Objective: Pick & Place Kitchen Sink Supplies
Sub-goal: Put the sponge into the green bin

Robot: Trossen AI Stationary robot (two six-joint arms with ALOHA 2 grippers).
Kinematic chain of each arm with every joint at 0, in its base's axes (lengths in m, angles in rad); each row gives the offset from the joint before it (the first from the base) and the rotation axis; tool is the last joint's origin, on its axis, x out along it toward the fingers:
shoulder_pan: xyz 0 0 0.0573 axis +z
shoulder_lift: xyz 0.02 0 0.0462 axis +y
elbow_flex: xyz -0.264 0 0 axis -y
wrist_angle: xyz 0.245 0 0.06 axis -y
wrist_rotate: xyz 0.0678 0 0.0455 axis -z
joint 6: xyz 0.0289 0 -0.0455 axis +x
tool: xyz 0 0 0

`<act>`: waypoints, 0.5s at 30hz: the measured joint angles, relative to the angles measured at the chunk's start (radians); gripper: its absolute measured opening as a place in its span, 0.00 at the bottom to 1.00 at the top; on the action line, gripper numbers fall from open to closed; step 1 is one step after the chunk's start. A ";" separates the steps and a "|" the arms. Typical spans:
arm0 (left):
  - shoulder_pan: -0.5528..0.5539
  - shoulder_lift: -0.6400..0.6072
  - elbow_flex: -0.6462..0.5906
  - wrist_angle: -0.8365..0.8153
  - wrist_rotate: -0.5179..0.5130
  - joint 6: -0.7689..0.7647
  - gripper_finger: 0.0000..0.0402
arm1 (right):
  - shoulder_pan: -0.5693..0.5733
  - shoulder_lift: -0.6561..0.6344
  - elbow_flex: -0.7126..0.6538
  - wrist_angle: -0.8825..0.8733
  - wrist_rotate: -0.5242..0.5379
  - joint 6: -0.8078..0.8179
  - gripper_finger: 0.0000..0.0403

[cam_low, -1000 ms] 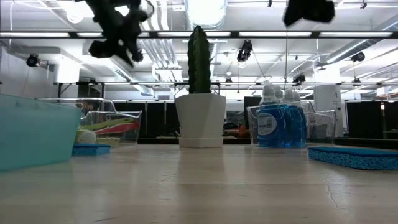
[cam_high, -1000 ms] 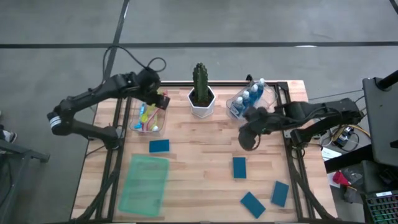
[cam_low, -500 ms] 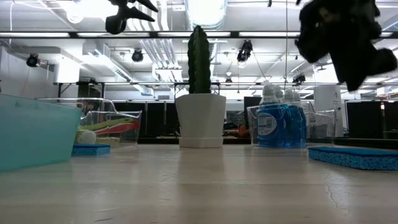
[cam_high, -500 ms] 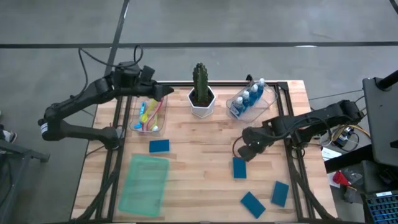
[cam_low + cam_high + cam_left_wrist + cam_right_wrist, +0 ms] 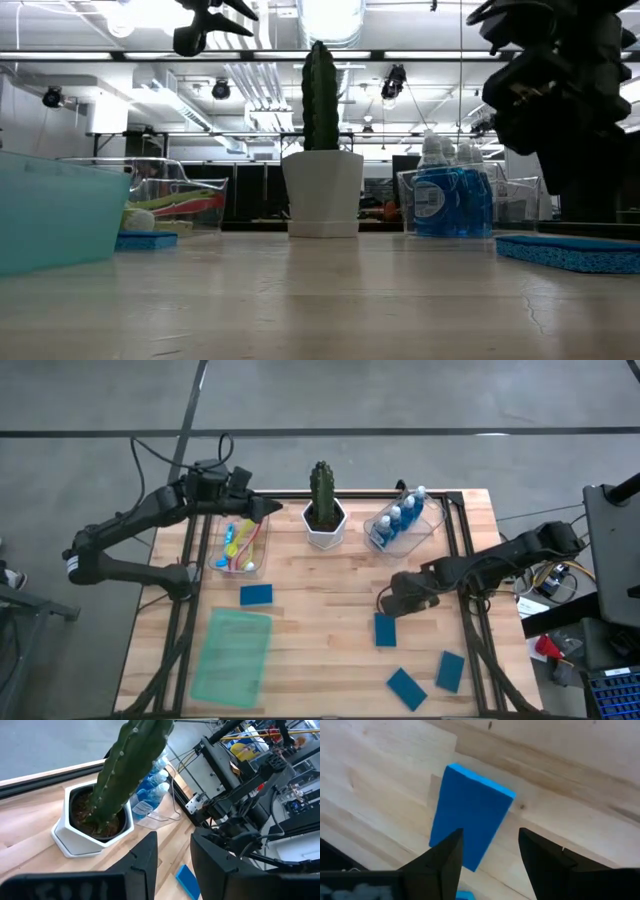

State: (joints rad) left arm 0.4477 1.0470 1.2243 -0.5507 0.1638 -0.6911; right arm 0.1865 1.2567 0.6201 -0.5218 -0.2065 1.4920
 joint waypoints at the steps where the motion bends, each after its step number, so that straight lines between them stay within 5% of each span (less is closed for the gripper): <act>1: 0.000 0.000 0.000 0.000 0.000 -0.002 0.27 | 0.003 0.007 -0.005 0.009 0.001 0.006 0.46; 15: -0.003 0.000 0.000 0.000 0.000 -0.013 0.27 | 0.057 0.202 0.001 0.100 0.027 -0.022 0.45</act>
State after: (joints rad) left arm 0.4450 1.0470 1.2240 -0.5503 0.1638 -0.7040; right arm 0.2435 1.4582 0.6206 -0.4215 -0.1799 1.4705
